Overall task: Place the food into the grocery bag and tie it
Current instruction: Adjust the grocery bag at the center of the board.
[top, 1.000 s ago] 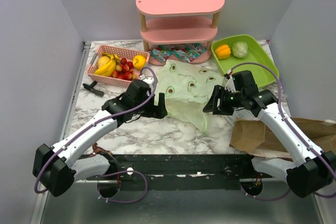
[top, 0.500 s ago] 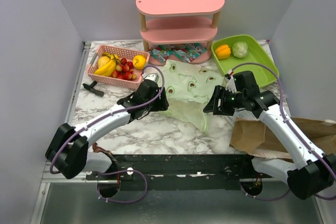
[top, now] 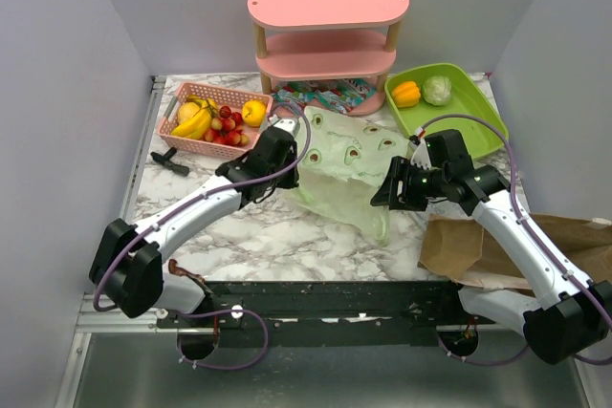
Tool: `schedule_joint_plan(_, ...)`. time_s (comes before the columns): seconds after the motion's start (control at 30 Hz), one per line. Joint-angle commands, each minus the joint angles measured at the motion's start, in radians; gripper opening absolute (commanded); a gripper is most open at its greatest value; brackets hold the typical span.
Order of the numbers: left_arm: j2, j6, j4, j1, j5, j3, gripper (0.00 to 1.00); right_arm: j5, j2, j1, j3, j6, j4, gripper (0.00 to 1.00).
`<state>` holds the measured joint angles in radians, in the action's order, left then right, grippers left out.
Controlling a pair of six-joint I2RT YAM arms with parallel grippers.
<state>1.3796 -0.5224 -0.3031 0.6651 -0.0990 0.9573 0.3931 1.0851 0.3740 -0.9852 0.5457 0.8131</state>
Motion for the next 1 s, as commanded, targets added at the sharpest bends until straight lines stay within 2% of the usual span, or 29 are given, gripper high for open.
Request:
schedule_joint_plan(0.0,-0.039,0.237,-0.215,0.002,-0.053,0.155,0.13,0.010,-0.002,0.007,-0.019,-0.026,0.025,0.64)
schedule_joint_plan(0.13,0.027,0.380,-0.384,0.004,-0.027,0.270,0.13,0.007,-0.001,0.007,-0.011,-0.031,0.024,0.64)
schedule_joint_plan(0.27,0.141,0.409,-0.527,0.006,0.013,0.369,0.09,-0.003,-0.004,0.008,-0.002,-0.038,0.030,0.66)
schedule_joint_plan(0.33,0.170,0.398,-0.541,0.005,0.059,0.388,0.05,-0.002,-0.007,0.007,0.010,-0.032,0.024,0.67)
schedule_joint_plan(0.47,0.142,0.348,-0.494,0.005,0.177,0.371,0.05,-0.002,-0.014,0.006,0.049,-0.021,-0.004,0.65)
schedule_joint_plan(0.57,0.095,0.311,-0.481,0.006,0.247,0.368,0.03,0.000,-0.004,0.007,0.073,-0.017,-0.026,0.49)
schedule_joint_plan(0.63,0.062,0.294,-0.495,0.005,0.282,0.376,0.02,0.000,0.005,0.006,0.085,-0.015,-0.043,0.29)
schedule_joint_plan(0.7,0.029,0.293,-0.506,0.005,0.327,0.375,0.00,-0.015,0.012,0.007,0.097,-0.019,-0.057,0.16)
schedule_joint_plan(0.8,-0.021,0.298,-0.511,-0.004,0.407,0.353,0.00,-0.063,0.035,0.007,0.096,-0.036,-0.055,0.07)
schedule_joint_plan(0.87,-0.059,0.296,-0.499,-0.040,0.513,0.323,0.00,-0.103,0.052,0.007,0.083,-0.045,-0.043,0.01)
schedule_joint_plan(0.97,-0.125,0.283,-0.440,-0.126,0.734,0.240,0.00,-0.160,0.068,0.006,0.053,-0.030,-0.025,0.01)
